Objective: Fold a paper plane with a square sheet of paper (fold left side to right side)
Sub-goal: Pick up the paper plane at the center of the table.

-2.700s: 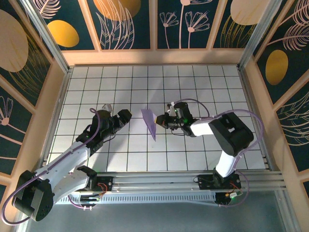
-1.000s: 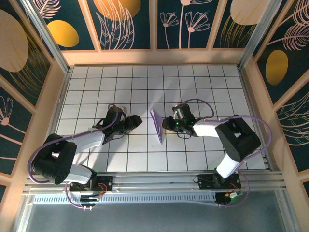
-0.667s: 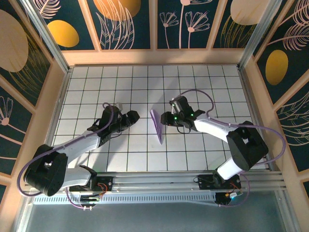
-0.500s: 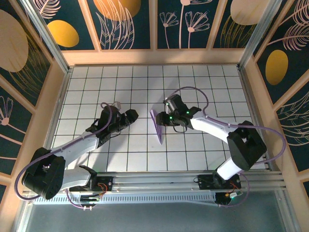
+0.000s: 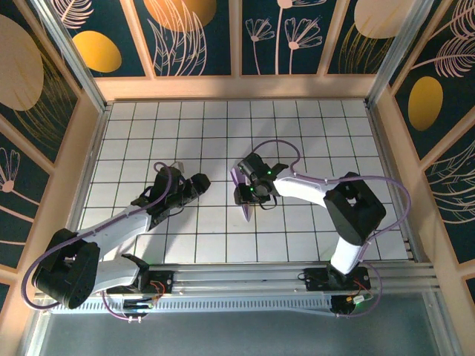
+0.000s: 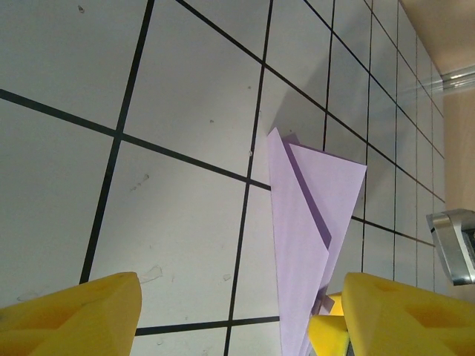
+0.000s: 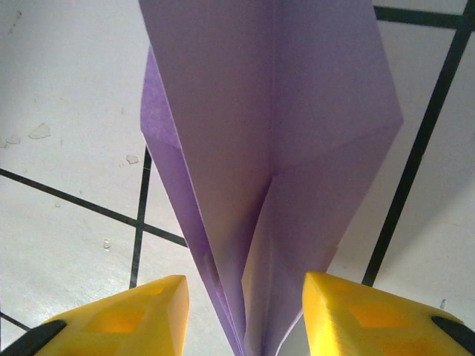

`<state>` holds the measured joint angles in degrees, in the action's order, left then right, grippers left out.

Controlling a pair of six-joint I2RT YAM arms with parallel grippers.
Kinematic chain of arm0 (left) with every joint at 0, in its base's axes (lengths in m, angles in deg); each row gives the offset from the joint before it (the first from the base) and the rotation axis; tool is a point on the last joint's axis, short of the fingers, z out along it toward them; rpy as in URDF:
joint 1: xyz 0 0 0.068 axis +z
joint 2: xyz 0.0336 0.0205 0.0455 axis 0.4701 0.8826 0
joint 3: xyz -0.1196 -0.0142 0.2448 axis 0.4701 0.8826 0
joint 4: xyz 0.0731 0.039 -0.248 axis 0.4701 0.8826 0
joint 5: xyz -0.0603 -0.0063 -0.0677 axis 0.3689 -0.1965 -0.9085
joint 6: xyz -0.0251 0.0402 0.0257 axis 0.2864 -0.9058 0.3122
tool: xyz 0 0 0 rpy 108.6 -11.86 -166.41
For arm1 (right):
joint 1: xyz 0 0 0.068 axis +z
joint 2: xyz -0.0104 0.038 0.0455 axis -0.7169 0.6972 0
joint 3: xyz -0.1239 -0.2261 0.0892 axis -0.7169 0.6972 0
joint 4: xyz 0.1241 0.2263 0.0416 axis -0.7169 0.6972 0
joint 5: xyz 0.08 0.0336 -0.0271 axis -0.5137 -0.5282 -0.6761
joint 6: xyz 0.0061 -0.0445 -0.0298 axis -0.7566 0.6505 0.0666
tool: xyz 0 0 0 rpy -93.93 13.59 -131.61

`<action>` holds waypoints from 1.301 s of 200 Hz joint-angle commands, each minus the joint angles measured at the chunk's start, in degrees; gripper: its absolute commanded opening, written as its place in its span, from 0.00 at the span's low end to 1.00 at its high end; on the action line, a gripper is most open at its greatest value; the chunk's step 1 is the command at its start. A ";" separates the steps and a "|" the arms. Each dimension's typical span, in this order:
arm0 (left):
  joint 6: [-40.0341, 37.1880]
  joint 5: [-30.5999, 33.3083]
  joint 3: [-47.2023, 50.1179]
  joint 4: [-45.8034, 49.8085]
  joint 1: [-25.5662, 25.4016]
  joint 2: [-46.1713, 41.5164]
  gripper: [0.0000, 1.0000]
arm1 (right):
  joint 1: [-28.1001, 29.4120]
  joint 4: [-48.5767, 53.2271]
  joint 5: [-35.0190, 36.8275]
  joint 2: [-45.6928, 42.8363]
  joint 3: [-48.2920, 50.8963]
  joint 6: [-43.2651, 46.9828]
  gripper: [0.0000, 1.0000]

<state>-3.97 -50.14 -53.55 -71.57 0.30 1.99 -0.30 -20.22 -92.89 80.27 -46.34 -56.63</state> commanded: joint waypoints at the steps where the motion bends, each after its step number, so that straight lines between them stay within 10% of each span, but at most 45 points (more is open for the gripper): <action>1: -1.20 0.69 0.94 1.21 -0.11 -1.18 0.71 | 0.38 1.98 2.36 0.89 -1.89 1.12 0.43; 260: -1.38 1.08 1.30 1.76 -0.11 -1.30 0.71 | 0.67 -1.29 4.82 4.84 0.07 -0.50 0.23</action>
<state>-4.43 -50.03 -53.27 -70.80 0.30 1.66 -0.28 -20.57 -90.35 83.94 -47.04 -56.37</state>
